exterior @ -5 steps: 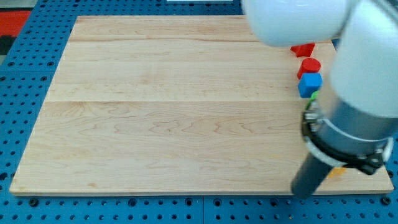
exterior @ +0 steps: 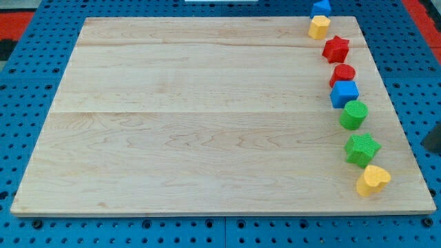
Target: Move the red star towards the center
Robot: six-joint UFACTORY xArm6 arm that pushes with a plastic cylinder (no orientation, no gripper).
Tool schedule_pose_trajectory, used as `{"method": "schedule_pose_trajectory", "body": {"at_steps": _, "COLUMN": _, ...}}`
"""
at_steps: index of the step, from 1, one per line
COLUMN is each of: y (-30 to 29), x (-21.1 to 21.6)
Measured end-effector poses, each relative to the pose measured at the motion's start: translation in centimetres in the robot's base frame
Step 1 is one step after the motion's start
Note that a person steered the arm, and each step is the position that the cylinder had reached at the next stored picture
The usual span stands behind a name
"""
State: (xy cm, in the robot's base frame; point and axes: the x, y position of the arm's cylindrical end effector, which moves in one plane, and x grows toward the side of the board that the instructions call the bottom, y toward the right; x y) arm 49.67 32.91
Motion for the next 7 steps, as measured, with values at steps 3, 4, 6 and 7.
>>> {"method": "schedule_pose_trajectory", "body": {"at_steps": 3, "y": 1.6, "x": -11.4}}
{"method": "schedule_pose_trajectory", "body": {"at_steps": 4, "y": 1.6, "x": -11.7}}
{"method": "schedule_pose_trajectory", "body": {"at_steps": 6, "y": 1.6, "x": -11.8}}
{"method": "schedule_pose_trajectory", "body": {"at_steps": 7, "y": 1.6, "x": -13.3}}
